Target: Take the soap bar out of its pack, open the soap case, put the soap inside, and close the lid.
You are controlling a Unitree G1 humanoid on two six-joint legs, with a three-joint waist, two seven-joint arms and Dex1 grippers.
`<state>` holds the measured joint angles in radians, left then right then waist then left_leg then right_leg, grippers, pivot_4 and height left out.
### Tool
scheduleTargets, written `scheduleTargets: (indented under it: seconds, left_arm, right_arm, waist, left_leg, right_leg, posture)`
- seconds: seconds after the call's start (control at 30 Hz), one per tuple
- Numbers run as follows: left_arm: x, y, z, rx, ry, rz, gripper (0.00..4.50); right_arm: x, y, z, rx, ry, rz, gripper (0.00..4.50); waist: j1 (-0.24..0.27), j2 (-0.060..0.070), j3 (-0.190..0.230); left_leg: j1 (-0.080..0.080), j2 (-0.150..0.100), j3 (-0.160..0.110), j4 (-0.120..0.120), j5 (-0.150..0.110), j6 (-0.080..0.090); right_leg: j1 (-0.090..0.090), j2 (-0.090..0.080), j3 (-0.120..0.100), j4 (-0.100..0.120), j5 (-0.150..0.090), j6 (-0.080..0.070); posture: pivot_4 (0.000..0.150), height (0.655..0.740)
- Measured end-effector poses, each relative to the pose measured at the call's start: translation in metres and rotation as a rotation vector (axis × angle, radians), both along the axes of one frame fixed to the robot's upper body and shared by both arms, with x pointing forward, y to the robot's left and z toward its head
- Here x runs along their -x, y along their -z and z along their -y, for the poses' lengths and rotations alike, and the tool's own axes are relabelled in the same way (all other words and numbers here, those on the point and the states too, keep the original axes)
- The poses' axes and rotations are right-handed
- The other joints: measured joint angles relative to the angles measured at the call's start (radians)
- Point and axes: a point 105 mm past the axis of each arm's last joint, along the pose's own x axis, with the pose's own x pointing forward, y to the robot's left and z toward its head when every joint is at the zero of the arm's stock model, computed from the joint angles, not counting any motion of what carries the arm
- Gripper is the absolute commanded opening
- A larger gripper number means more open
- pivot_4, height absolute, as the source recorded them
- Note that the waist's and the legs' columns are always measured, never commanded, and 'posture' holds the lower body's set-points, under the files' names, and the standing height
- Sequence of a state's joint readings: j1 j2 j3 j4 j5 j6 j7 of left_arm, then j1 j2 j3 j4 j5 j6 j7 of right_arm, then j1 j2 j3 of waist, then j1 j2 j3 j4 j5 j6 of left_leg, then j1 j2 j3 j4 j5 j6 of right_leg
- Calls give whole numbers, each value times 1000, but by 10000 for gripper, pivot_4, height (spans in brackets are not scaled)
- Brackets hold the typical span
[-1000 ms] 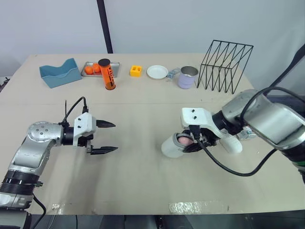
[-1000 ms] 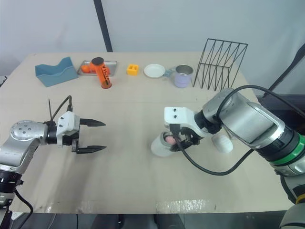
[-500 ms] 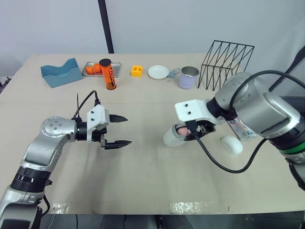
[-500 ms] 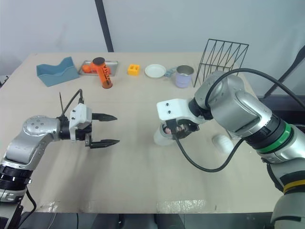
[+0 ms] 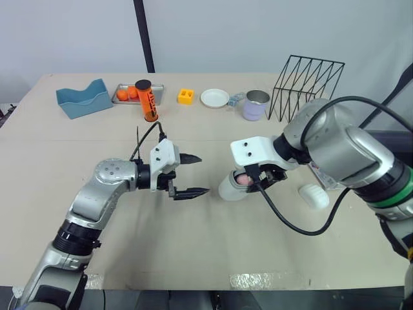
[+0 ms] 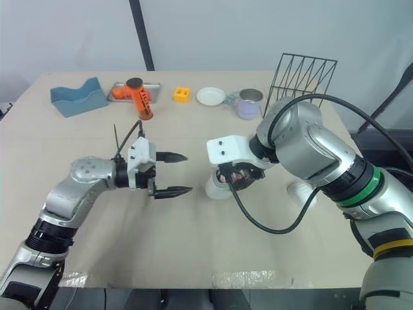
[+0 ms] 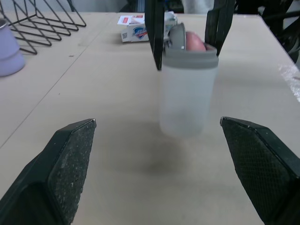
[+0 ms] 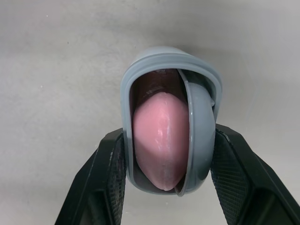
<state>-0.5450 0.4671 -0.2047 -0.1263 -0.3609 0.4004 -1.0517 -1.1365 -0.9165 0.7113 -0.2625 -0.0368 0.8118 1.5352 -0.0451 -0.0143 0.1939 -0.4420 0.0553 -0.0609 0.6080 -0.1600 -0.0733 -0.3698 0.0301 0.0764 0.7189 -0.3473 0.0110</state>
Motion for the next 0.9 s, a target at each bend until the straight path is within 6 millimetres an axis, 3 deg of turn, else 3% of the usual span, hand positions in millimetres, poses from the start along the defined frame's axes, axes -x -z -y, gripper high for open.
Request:
scheduleTargets:
  seconds: [0.23,0.9]
  left_arm:
    - [3,-4,26,-3,52,2,44991]
    - [1,6,38,-45,71,-35,44991]
  right_arm:
    - [1,5,-1,10,3,-3,20795]
    - [-13,8,-6,21,45,-20,20795]
  waist:
    - [-1,0,0]
    - [-1,0,0]
  left_leg:
    - [0,0,-1,1,0,0]
    - [0,-1,-2,1,0,0]
  right_leg:
    - [1,0,0,0,0,0]
    - [2,0,-1,0,0,0]
  posture:
    - [1500,7371]
    - [1500,7371]
